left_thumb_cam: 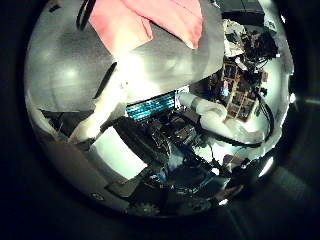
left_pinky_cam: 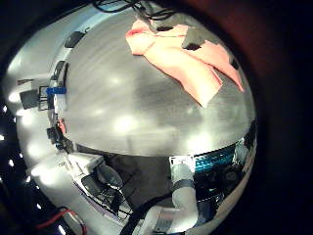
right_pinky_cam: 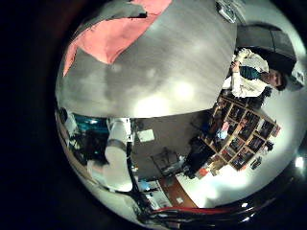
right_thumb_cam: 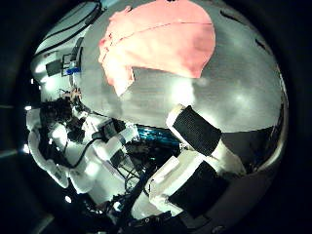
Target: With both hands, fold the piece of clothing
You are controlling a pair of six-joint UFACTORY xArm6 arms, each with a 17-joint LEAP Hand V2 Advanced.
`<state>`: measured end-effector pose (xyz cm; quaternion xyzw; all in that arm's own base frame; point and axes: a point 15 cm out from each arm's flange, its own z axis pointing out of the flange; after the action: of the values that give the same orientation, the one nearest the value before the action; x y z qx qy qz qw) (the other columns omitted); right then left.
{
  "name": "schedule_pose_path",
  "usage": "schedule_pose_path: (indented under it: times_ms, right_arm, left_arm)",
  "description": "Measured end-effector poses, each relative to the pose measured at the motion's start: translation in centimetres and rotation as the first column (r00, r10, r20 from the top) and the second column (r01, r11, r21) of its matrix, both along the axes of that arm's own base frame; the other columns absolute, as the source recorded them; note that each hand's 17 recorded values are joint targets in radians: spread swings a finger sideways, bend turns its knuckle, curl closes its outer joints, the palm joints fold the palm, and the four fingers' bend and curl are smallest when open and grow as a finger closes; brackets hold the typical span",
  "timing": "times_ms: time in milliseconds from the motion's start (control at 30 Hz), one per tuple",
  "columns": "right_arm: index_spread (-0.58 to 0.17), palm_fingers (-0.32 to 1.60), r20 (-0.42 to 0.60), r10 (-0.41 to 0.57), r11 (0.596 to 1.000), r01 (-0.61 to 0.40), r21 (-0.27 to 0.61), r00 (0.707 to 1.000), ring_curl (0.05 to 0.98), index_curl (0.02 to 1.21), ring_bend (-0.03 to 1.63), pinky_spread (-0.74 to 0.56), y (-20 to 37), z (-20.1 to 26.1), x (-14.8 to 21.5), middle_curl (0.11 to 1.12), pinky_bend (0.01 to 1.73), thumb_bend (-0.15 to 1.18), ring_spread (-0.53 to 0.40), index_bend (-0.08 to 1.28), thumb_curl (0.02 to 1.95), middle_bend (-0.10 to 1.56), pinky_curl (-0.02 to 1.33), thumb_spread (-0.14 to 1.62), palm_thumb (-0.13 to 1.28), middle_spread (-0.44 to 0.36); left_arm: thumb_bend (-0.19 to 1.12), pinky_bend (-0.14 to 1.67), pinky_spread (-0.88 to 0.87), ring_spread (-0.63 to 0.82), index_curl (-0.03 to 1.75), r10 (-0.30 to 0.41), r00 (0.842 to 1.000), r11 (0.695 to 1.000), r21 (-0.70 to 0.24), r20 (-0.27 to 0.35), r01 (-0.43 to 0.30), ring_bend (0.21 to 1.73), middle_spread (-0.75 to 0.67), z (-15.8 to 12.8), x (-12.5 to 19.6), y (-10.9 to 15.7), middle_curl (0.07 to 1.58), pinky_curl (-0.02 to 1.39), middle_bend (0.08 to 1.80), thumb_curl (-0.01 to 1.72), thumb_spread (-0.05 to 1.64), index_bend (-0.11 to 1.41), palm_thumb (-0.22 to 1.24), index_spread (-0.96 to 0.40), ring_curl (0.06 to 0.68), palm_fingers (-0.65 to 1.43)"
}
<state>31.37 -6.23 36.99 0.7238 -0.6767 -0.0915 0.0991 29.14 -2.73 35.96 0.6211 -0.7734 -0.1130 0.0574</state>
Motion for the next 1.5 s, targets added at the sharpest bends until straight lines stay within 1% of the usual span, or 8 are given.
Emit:
schedule_pose_path:
  times_ms: [400,533,667,800,933,1133,1300,1500]
  right_arm:
    - [-0.333,0.33,-0.008,-0.003,1.000,0.003,-0.002,1.000,0.243,0.32,0.69,0.14,0.1,0.1,0.0,0.39,0.71,-0.01,-0.053,0.17,0.34,0.29,0.08,1.35,0.57,-0.020]
    - [-0.334,0.34,-0.015,-0.011,1.000,0.010,-0.003,1.000,0.242,0.32,0.69,0.14,0.2,0.2,-0.3,0.39,0.71,-0.01,-0.053,0.18,0.34,0.29,0.08,1.35,0.57,-0.020]
    - [-0.328,0.34,-0.009,-0.012,1.000,0.012,0.004,1.000,0.244,0.32,0.70,0.13,0.5,0.4,-0.1,0.39,0.71,-0.01,-0.059,0.17,0.34,0.29,0.07,1.36,0.57,-0.020]
    - [-0.324,0.35,-0.015,-0.015,1.000,0.015,0.008,1.000,0.248,0.32,0.71,0.12,0.5,0.2,0.1,0.39,0.71,-0.01,-0.071,0.17,0.35,0.31,0.07,1.35,0.59,-0.027]
    - [-0.322,0.35,-0.013,-0.021,1.000,0.021,0.005,1.000,0.250,0.32,0.72,0.10,0.3,0.4,0.9,0.39,0.71,-0.01,-0.079,0.17,0.35,0.31,0.07,1.35,0.59,-0.031]
    - [-0.321,0.34,-0.018,-0.034,0.999,0.034,-0.002,0.999,0.250,0.32,0.73,0.09,-0.3,0.3,0.9,0.39,0.72,-0.01,-0.084,0.17,0.35,0.31,0.07,1.35,0.59,-0.035]
    - [-0.322,0.34,-0.030,-0.035,0.999,0.035,-0.004,0.999,0.250,0.32,0.73,0.09,-0.5,-0.1,0.6,0.39,0.72,-0.01,-0.085,0.17,0.35,0.31,0.07,1.35,0.59,-0.037]
    - [-0.320,0.33,-0.031,-0.029,1.000,0.029,-0.004,0.999,0.251,0.32,0.73,0.09,-0.6,-0.3,0.6,0.39,0.73,-0.01,-0.086,0.17,0.35,0.31,0.07,1.35,0.59,-0.036]
  left_arm:
    - [-0.01,0.18,0.29,0.26,0.56,-0.015,1.000,0.999,0.030,-0.022,0.015,0.53,0.07,-0.5,1.9,0.3,0.36,0.28,0.19,0.33,1.25,0.27,0.58,-0.14,0.187,0.30]
    - [-0.01,0.19,0.29,0.26,0.56,-0.042,0.999,0.999,0.026,-0.026,0.043,0.53,0.07,-1.0,2.4,0.2,0.36,0.28,0.19,0.33,1.25,0.27,0.58,-0.13,0.187,0.30]
    - [-0.01,0.19,0.29,0.27,0.56,-0.097,0.995,0.995,0.013,-0.024,0.098,0.53,0.07,-1.9,3.7,-0.1,0.36,0.28,0.18,0.33,1.25,0.27,0.58,-0.13,0.188,0.30]
    - [-0.02,0.20,0.29,0.27,0.54,-0.139,0.990,0.990,0.002,-0.031,0.139,0.55,0.08,-3.9,5.8,-0.5,0.36,0.29,0.18,0.33,1.25,0.21,0.56,-0.11,0.196,0.27]
    - [-0.06,0.25,0.31,0.29,0.49,-0.158,0.986,0.987,-0.002,-0.054,0.158,0.58,0.13,-6.9,7.9,-0.9,0.35,0.32,0.16,0.30,1.19,0.13,0.41,-0.06,0.209,0.18]
    - [-0.05,0.34,0.39,0.39,0.41,-0.184,0.978,0.983,-0.009,-0.097,0.184,0.62,0.27,-11.6,9.6,-1.8,0.31,0.35,0.16,0.28,1.05,0.13,0.23,0.01,0.223,0.00]
    - [-0.04,0.39,0.45,0.48,0.34,-0.202,0.975,0.979,-0.020,-0.093,0.201,0.60,0.40,-14.7,10.0,-2.5,0.29,0.35,0.16,0.29,0.94,0.11,0.15,0.05,0.212,-0.10]
    - [-0.04,0.39,0.48,0.54,0.28,-0.216,0.976,0.976,-0.045,-0.039,0.215,0.58,0.47,-17.4,9.9,-3.7,0.26,0.35,0.17,0.31,0.87,0.11,0.12,0.07,0.207,-0.12]
